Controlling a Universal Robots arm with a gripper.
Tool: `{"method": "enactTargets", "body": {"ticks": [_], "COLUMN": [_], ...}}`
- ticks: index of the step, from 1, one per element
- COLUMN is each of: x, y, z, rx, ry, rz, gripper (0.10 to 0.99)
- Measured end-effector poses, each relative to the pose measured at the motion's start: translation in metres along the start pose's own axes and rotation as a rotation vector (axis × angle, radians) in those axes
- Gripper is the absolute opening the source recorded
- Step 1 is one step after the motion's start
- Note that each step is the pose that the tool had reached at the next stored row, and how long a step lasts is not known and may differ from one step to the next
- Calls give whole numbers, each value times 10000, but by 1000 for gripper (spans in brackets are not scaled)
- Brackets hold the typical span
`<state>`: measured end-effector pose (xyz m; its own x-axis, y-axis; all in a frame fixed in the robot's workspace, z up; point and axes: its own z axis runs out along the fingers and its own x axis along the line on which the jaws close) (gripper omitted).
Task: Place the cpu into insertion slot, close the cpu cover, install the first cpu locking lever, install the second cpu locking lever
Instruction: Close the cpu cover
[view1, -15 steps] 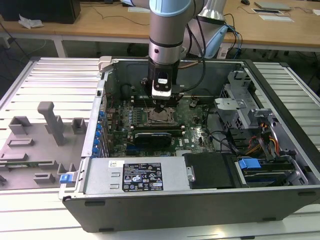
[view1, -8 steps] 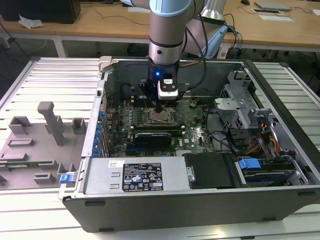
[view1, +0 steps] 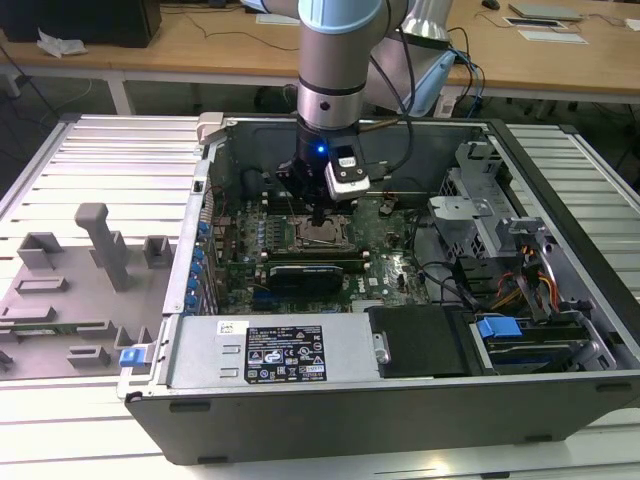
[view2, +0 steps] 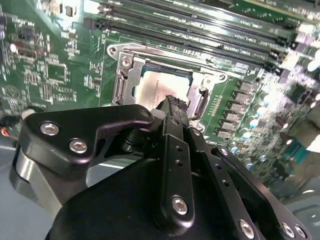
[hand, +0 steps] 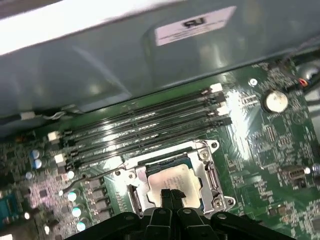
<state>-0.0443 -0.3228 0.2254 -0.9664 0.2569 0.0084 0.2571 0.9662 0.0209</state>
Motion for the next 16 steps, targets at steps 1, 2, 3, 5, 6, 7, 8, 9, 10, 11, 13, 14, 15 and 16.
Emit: {"method": "enactTargets", "body": {"ticks": [1,2,3,5,6,7,8,9,10,11,13,14,15,16], "x": [0,0,0,-1,-1,-1,-1,-1,-1,-1,-1,-1,0,1], "y": [0,1,0,1,1,1,0,1,1,0,0,0,0,0], "z": [1,2,3,6,8,9,10,12,13,14,17,18,18,19], "rx": [1,0,-2,-21,-29,-36,-43,-49,-54,-58,-64,-67,-68,-68], "ry": [3,3,-10,-88,-124,-161,-190,-215,-234,-252,-273,-276,-277,-278], "rz": [-267,-443,-663,-986,-1115,-1253,-1389,-1542,-1682,-1862,-2202,-2358,-2464,-2469], "gripper": [106,106,106,106,106,106,106,106,106,106,106,106,106,106]}}
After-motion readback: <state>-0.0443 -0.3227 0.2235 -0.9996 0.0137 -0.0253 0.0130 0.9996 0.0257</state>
